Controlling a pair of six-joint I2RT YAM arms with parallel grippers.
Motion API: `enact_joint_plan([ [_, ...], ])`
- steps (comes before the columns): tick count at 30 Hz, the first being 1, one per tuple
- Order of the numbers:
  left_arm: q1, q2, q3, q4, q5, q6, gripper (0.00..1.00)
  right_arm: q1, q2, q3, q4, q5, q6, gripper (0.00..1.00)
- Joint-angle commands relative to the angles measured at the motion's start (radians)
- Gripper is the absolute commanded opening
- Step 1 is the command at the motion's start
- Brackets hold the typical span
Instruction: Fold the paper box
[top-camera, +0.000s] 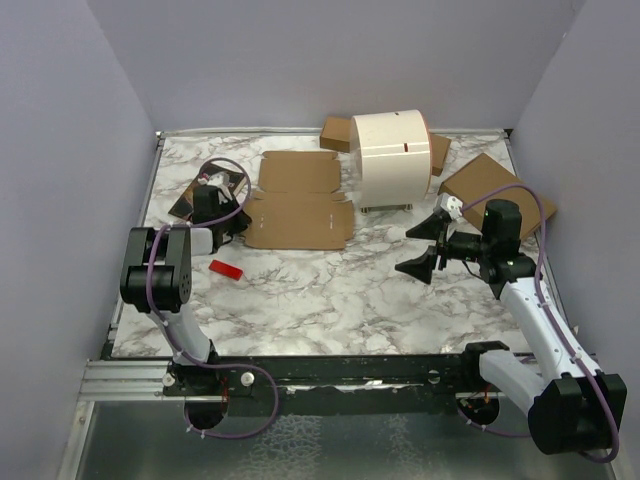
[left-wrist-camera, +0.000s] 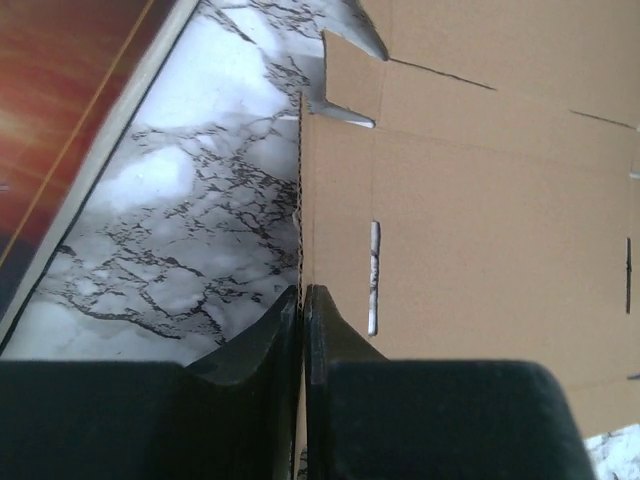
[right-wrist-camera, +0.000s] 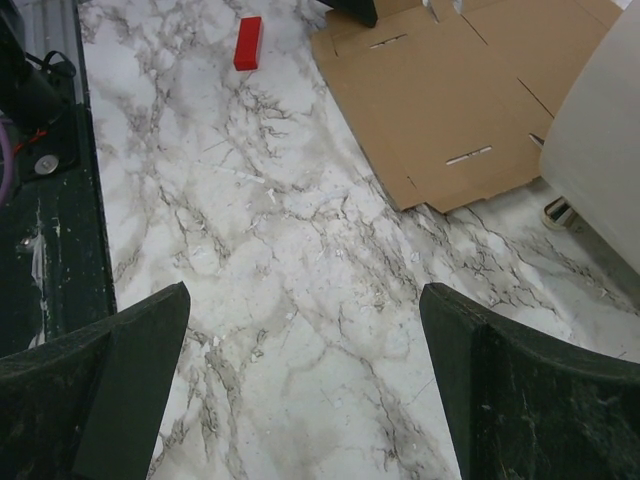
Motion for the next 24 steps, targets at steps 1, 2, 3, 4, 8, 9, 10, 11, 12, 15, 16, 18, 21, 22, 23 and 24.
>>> enact_joint_plan([
  [1,0.003,-0.034,-0.061,0.107,0.069,0.024,0.01,-0.004,0.006,0.003,0.028,0.023,-0.013,0.99],
  [2,0.003,-0.063,-0.095,0.123,0.064,0.025,0.00,-0.004,0.006,0.004,0.029,0.022,-0.012,0.99],
  [3,0.003,-0.099,-0.123,0.139,0.058,0.028,0.00,-0.004,0.008,0.005,0.029,0.020,-0.012,0.99],
  [4,0.001,-0.151,-0.153,0.149,0.048,0.030,0.00,-0.004,0.009,0.005,0.027,0.018,-0.012,0.99],
  [8,-0.031,-0.333,-0.263,0.163,0.015,0.024,0.00,-0.004,0.014,0.008,0.022,0.009,-0.014,0.99],
  [9,-0.051,-0.392,-0.286,0.160,0.003,0.017,0.00,-0.004,0.016,0.009,0.021,0.007,-0.013,0.99],
  [10,-0.072,-0.436,-0.307,0.159,-0.004,0.014,0.00,-0.004,0.018,0.009,0.020,0.004,-0.013,0.99],
  [11,-0.100,-0.478,-0.326,0.151,-0.020,0.016,0.00,-0.004,0.019,0.009,0.017,0.000,-0.015,0.99],
  [12,-0.132,-0.526,-0.345,0.143,-0.047,0.016,0.00,-0.004,0.018,0.010,0.013,-0.011,-0.017,0.99],
  [15,-0.223,-0.661,-0.388,0.120,-0.128,0.000,0.00,-0.004,0.019,0.014,0.002,-0.045,-0.026,0.99],
  [16,-0.243,-0.701,-0.394,0.100,-0.144,-0.009,0.00,-0.004,0.018,0.015,-0.002,-0.055,-0.030,0.99],
  [18,-0.260,-0.782,-0.376,0.014,-0.178,-0.019,0.00,-0.004,0.020,0.017,-0.008,-0.072,-0.034,0.99],
  [21,-0.263,-0.897,-0.315,-0.151,-0.232,-0.001,0.00,-0.005,0.020,0.021,-0.017,-0.095,-0.043,0.99],
  [22,-0.262,-0.938,-0.293,-0.194,-0.246,0.011,0.00,-0.005,0.021,0.023,-0.023,-0.099,-0.046,0.99],
  [23,-0.263,-0.972,-0.271,-0.235,-0.252,0.027,0.00,-0.006,0.020,0.025,-0.029,-0.105,-0.051,0.99],
  [24,-0.264,-1.003,-0.247,-0.271,-0.257,0.041,0.00,-0.007,0.019,0.030,-0.037,-0.110,-0.056,0.99],
])
